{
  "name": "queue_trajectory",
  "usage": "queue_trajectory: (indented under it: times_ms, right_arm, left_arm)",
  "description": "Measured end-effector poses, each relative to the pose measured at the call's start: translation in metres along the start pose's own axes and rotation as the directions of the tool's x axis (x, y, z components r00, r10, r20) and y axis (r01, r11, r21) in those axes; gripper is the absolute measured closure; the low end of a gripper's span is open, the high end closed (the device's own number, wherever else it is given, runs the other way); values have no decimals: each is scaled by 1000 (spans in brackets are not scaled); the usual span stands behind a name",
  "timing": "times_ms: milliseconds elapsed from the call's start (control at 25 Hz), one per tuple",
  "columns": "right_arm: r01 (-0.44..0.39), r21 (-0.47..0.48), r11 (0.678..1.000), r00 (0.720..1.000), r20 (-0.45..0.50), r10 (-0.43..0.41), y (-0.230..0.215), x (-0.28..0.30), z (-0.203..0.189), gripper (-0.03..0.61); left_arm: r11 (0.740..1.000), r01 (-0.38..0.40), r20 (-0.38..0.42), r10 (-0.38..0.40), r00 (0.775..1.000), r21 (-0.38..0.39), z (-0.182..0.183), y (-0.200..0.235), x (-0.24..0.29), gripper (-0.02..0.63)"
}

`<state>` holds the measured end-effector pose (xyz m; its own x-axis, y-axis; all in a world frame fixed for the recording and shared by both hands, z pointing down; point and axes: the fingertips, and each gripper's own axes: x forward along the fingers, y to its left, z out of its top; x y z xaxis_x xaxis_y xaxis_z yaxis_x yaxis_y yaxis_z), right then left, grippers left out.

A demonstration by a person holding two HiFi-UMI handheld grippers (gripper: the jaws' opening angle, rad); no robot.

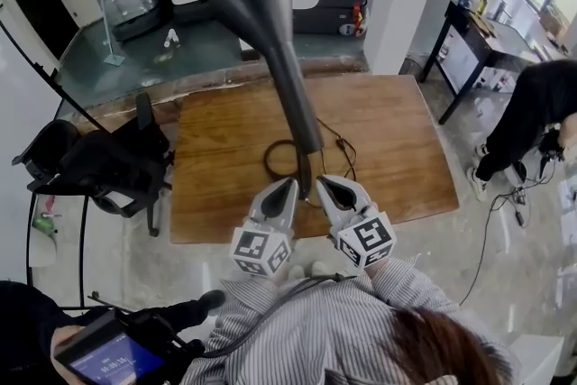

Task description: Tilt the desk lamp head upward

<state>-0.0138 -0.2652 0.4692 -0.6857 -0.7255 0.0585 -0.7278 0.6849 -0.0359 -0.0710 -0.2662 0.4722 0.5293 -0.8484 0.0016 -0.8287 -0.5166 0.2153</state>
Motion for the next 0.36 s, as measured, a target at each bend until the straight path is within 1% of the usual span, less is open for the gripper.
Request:
queue_trajectory:
  times_ms: [360]
  right_arm:
    - [-1, -3, 1000, 1000, -3, 1, 0, 2, 2, 577]
  left_arm:
    - [1000, 17, -3, -17, 1000, -4, 0, -3, 5, 609]
